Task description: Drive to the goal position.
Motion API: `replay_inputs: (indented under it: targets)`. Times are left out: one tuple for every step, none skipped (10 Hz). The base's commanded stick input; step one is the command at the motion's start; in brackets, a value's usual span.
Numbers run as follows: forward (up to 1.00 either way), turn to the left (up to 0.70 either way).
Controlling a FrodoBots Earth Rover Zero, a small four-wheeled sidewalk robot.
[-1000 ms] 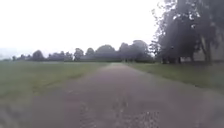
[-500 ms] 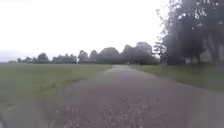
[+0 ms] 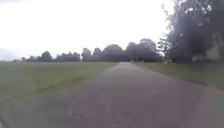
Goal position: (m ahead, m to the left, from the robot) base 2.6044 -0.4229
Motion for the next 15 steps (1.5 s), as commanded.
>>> replay_inputs:
  targets:
    - [1.00,-0.20]
    - [1.00,-0.12]
    - [1.00,-0.04]
    - [1.00,-0.04]
    - [1.00,-0.12]
    - [1.00,-0.20]
    - [1.00,-0.27]
    - [1.00,-0.27]
    - [1.00,-0.27]
    - [1.00,-0.27]
    - [1.00,-0.27]
    - [1.00,-0.27]
    - [1.00,-0.27]
    - [1.00,-0.27]
    - [1.00,-0.26]
